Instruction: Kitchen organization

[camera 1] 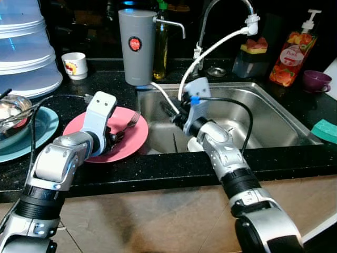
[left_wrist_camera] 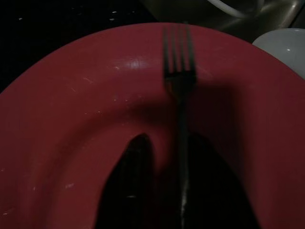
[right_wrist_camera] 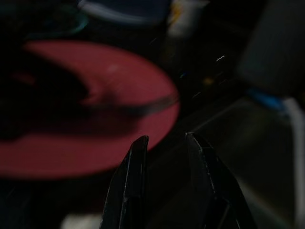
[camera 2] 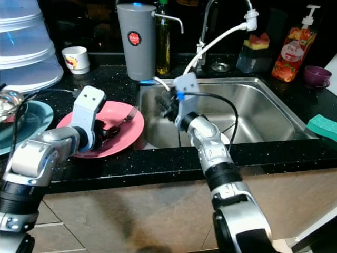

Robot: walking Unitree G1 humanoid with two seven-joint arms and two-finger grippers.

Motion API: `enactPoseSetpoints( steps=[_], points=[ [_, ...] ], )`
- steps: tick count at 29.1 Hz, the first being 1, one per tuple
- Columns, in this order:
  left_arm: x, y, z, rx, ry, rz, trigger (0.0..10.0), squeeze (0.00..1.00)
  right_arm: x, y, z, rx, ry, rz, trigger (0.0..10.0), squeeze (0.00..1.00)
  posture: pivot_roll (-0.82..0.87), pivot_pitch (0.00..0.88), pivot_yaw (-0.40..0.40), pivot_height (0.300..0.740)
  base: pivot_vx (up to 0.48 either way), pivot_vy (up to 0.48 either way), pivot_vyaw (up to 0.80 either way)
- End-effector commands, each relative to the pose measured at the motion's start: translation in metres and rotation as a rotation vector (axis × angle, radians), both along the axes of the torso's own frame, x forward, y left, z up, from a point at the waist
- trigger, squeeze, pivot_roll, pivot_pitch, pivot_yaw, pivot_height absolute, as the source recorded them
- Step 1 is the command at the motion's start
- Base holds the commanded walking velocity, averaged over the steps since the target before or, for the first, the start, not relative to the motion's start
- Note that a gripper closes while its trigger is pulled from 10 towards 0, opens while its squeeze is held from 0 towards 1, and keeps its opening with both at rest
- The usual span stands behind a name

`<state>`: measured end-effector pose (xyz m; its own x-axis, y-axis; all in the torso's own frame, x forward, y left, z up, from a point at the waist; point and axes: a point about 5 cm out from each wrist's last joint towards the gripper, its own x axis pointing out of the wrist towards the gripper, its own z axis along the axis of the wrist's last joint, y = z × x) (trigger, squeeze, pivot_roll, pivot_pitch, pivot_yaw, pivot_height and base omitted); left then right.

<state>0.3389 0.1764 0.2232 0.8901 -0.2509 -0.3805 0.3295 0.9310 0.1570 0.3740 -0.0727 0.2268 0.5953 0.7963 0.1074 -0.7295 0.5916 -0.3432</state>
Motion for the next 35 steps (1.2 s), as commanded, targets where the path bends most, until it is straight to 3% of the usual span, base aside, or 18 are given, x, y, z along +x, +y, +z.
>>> enactPoseSetpoints(
  steps=[1, 3, 11, 18, 21, 24, 25, 27, 29, 30, 32, 35],
  points=[
    [-0.003, 0.005, -0.015, 0.028, 0.079, 0.021, 0.0, 0.00, -0.003, 0.001, 0.003, -0.034, -0.011, 0.043, 10.0, 0.00, 0.14, 0.057, -0.011, 0.740, 0.000, 0.000, 0.00],
    [-0.003, 0.005, -0.015, 0.028, 0.079, 0.020, 0.0, 0.00, -0.004, 0.000, 0.004, -0.038, -0.007, 0.059, 10.0, 0.00, 0.14, 0.057, -0.011, 0.740, 0.000, 0.000, 0.00],
    [-0.004, 0.005, -0.013, 0.013, 0.076, 0.009, 0.0, 0.00, -0.024, -0.003, 0.003, -0.033, 0.092, 0.308, 10.0, 0.00, 0.14, 0.058, -0.012, 0.740, 0.000, 0.000, 0.00],
    [-0.004, 0.005, -0.011, 0.006, 0.071, 0.009, 0.0, 0.00, -0.028, -0.002, 0.000, -0.056, 0.107, 0.334, 10.0, 0.00, 0.14, 0.057, -0.010, 0.740, 0.000, 0.000, 0.00],
    [-0.002, 0.005, -0.004, -0.005, 0.018, -0.002, 0.0, 0.00, -0.029, -0.001, 0.002, -0.045, 0.105, 0.334, 10.0, 0.00, 0.14, 0.056, -0.010, 0.740, 0.000, 0.000, 0.00],
    [0.001, -0.004, 0.016, -0.048, -0.175, -0.104, 0.0, 0.00, -0.025, -0.004, 0.011, 0.031, 0.096, 0.278, 10.0, 0.00, 0.14, 0.058, -0.010, 0.740, 0.000, 0.000, 0.00],
    [0.001, -0.004, 0.016, -0.048, -0.175, -0.104, 0.0, 0.00, -0.025, -0.004, 0.011, 0.031, 0.096, 0.278, 10.0, 0.00, 0.14, 0.058, -0.010, 0.740, 0.000, 0.000, 0.00],
    [-0.001, -0.009, 0.028, -0.069, -0.270, -0.160, 0.0, 0.00, -0.018, -0.008, 0.017, 0.089, 0.089, 0.207, 10.0, 0.00, 0.14, 0.058, -0.009, 0.740, 0.000, 0.000, 0.00],
    [-0.001, -0.009, 0.028, -0.069, -0.270, -0.160, 0.0, 0.00, -0.018, -0.008, 0.017, 0.089, 0.089, 0.207, 10.0, 0.00, 0.14, 0.058, -0.009, 0.740, 0.000, 0.000, 0.00],
    [-0.002, -0.011, 0.032, -0.083, -0.301, -0.181, 0.0, 0.00, -0.012, -0.010, 0.019, 0.096, 0.072, 0.132, 10.0, 0.00, 0.14, 0.060, -0.006, 0.740, 0.000, 0.000, 0.00],
    [-0.012, -0.021, 0.040, -0.110, -0.382, -0.301, 0.0, 0.00, 0.000, -0.017, 0.027, 0.213, 0.070, -0.033, 10.0, 0.00, 0.14, 0.060, -0.006, 0.740, 0.000, 0.000, 0.00],
    [-0.018, -0.023, 0.034, -0.080, -0.379, -0.374, 0.0, 0.00, 0.005, -0.021, 0.035, 0.372, 0.092, -0.135, 10.0, 0.00, 0.14, 0.064, -0.006, 0.740, 0.000, 0.000, 0.00]
  ],
)
